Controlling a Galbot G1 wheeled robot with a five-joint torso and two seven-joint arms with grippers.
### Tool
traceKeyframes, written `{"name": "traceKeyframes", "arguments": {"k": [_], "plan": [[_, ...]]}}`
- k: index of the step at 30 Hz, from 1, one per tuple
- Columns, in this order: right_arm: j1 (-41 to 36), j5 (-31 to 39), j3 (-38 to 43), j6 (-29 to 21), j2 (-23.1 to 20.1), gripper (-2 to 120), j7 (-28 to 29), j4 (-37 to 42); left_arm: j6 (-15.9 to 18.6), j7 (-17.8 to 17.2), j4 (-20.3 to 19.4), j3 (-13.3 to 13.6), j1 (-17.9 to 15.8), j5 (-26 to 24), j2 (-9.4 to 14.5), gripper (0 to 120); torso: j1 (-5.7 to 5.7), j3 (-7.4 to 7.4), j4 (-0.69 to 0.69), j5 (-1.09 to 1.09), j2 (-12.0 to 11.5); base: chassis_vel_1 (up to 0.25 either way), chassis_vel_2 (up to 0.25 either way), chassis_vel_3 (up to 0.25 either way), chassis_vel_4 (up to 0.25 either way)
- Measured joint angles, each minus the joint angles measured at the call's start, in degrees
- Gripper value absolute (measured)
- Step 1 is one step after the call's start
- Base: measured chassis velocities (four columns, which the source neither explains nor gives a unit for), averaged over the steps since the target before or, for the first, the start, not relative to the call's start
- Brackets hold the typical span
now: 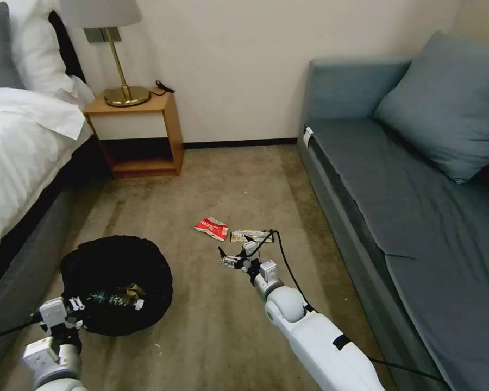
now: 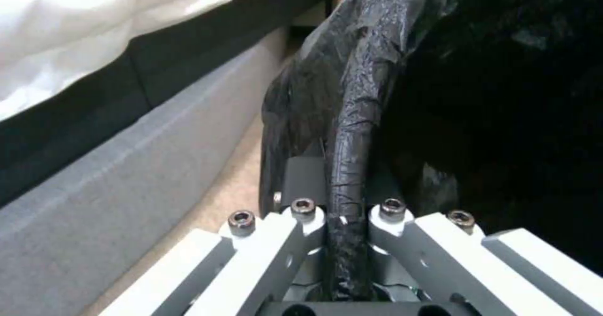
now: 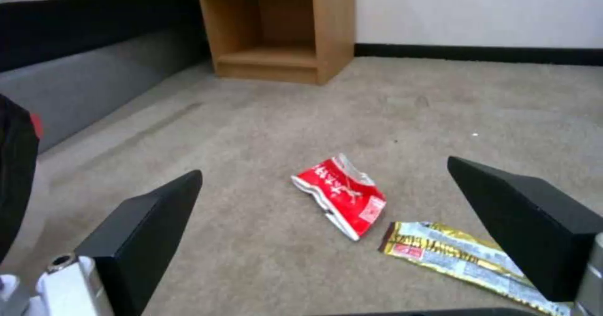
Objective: Pick up the trash bin, then pick up the garbage on the floor and place it into the trash bin.
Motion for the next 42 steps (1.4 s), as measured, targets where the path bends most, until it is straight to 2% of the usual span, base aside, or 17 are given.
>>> {"name": "traceKeyframes", "arguments": {"k": [42], "plan": [[0.13, -1.52, 0.13, 0.43, 0.07, 100, -0.58, -1.26, -1.22, -0.17, 2.88, -0.68, -1.35, 0.14, 1.27, 4, 0.00, 0.00, 0.00, 0.00, 0.00, -0.093, 0.096, 0.097, -0.093]]}}
